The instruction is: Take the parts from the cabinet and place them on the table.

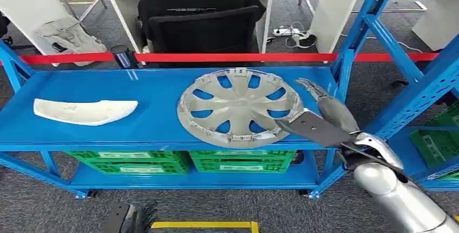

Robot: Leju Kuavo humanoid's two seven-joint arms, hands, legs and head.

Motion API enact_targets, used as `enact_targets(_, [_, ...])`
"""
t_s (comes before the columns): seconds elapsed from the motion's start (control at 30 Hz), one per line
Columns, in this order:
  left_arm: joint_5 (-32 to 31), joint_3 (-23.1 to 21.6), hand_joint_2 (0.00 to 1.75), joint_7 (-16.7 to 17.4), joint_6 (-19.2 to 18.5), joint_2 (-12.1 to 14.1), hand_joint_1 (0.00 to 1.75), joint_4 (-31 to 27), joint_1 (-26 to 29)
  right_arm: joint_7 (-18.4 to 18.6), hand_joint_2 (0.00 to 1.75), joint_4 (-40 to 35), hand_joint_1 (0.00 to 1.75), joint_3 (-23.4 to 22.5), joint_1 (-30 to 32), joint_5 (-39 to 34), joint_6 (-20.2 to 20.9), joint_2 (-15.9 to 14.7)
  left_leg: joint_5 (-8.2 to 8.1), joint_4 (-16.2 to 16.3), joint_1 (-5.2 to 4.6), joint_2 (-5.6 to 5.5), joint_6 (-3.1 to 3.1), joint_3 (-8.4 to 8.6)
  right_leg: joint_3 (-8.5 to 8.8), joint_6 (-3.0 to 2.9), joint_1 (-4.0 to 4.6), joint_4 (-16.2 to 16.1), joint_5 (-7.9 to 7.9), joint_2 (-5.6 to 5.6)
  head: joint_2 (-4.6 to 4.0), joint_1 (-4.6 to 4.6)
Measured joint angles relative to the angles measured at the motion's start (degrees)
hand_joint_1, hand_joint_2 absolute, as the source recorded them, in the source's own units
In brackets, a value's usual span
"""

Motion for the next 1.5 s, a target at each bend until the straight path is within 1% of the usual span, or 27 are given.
enact_targets(0.1, [-0.31,0.0,0.0,0.35,-0.09,0.04,0.0,0.0,-0.01,1.27,1.75,1.64,0.0,0.0,-1.38,0.94,2.27,-2.13,-0.01,0.01,0.0,0.0,0.02,-0.01,0.0,0.01,0.0,0.0,0.0,0.0,-0.02,0.0])
enact_targets(0.2, [-0.64,0.0,0.0,0.88,-0.31,0.07,0.0,-0.02,-0.07,2.31,1.75,3.76,0.0,0.2,-3.59,0.72,7.0,-4.56,-0.02,0.02,-0.01,0.0,0.04,-0.03,0.01,0.02,-0.01,0.0,0.01,0.0,-0.02,0.0])
enact_targets(0.23, [-0.74,0.0,0.0,0.98,-0.33,0.07,0.0,-0.02,-0.07,2.27,1.75,5.01,0.0,0.5,-4.77,0.85,8.62,-5.38,-0.02,0.03,-0.01,0.0,0.04,-0.03,0.01,0.03,-0.01,0.0,0.02,0.0,0.0,0.0])
enact_targets(0.3, [-0.74,0.0,0.0,1.4,-0.33,0.07,0.0,-0.02,-0.14,1.92,1.75,7.32,0.0,1.58,-7.26,1.09,10.56,-6.5,-0.02,0.04,-0.01,0.02,0.04,-0.01,0.02,0.06,-0.01,0.0,0.04,0.02,-0.02,0.0])
enact_targets(0.43, [-0.75,0.0,0.0,1.9,-0.31,-0.02,0.0,-0.09,-0.25,0.72,1.75,11.92,0.0,5.37,-12.25,0.59,12.63,-7.48,-0.01,0.04,-0.01,0.03,0.06,0.0,0.03,0.08,0.0,0.0,0.05,0.02,-0.02,0.0])
enact_targets(0.7, [-0.7,0.0,0.0,2.3,-0.31,-0.2,0.0,-0.13,-0.43,-0.59,1.75,18.16,0.0,13.11,-19.35,-2.08,13.44,-7.57,0.01,0.05,0.0,0.03,0.09,0.0,0.03,0.08,0.01,0.0,0.05,0.03,-0.02,0.0])
enact_targets(0.87, [-0.68,0.0,0.0,2.45,-0.31,-0.24,0.0,-0.15,-0.52,-1.51,1.75,20.43,0.0,17.33,-22.35,-3.61,14.2,-7.48,0.02,0.06,0.0,-0.01,0.09,-0.03,0.04,0.09,0.0,0.0,0.05,-0.01,-0.02,0.0])
enact_targets(1.07, [-0.96,0.0,0.0,3.15,-0.31,-0.24,0.0,-0.15,-0.66,-2.21,1.75,23.06,0.0,23.35,-26.01,-7.22,14.75,-6.17,0.02,0.06,0.0,-0.01,0.09,0.0,0.06,0.09,0.0,0.0,0.06,-0.01,-0.02,0.0])
enact_targets(1.23, [-1.01,-0.02,0.0,3.78,-0.39,-0.24,0.0,-0.15,-0.66,-2.12,1.75,23.99,0.0,26.97,-26.23,-9.11,12.83,-5.01,0.02,0.06,0.0,-0.03,0.09,-0.01,0.06,0.09,0.01,0.0,0.05,-0.02,-0.02,0.0])
enact_targets(1.5, [-0.9,-0.02,0.0,4.2,-0.04,-0.24,0.0,-0.17,-0.66,-2.12,1.75,24.8,0.0,29.25,-25.53,-10.78,11.95,-4.4,0.01,0.07,0.0,-0.03,0.09,-0.01,0.06,0.09,0.0,-0.02,0.05,-0.02,0.0,0.0])
